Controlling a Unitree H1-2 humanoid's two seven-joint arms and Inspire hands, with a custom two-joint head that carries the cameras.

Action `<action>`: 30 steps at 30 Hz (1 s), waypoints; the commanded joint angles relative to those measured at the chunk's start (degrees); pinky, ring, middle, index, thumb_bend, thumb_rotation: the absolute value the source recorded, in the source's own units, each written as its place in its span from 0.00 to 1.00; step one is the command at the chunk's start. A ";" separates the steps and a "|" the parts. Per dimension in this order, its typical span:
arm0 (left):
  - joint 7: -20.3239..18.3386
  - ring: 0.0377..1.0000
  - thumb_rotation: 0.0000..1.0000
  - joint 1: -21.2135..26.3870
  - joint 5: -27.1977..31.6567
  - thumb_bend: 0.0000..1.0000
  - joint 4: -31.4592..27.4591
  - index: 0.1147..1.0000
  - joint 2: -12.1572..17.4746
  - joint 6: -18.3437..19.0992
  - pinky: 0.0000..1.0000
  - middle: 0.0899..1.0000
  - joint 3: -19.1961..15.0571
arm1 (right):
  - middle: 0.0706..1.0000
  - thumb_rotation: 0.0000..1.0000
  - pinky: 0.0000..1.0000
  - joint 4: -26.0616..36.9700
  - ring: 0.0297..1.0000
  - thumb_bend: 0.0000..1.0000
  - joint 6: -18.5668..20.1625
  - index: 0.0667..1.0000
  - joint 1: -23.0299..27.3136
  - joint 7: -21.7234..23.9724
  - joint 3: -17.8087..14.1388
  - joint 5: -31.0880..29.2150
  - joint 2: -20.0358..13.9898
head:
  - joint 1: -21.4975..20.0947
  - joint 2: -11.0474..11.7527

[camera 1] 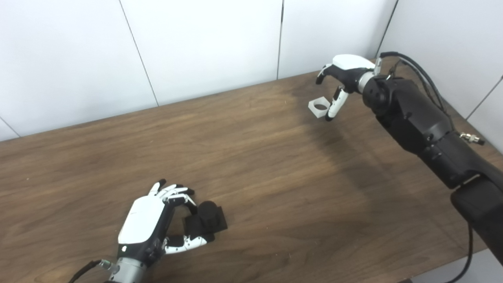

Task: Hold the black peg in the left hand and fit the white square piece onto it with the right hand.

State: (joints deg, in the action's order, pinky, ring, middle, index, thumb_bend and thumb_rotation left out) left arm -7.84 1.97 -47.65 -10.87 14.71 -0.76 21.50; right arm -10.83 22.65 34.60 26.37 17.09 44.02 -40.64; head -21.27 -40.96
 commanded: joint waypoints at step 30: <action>-0.99 0.84 0.05 -1.01 -0.67 0.52 1.88 0.42 0.52 1.26 1.00 0.75 0.19 | 0.92 0.16 1.00 -4.66 1.00 0.86 -3.77 0.71 2.81 -4.61 0.14 1.94 0.18 | 0.70 -0.05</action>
State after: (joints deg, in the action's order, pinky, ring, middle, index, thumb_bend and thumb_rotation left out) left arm -7.52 1.81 -47.60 -10.71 14.71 -0.76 21.46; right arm -16.39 19.64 34.72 22.81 18.17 45.99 -39.83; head -20.48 -40.96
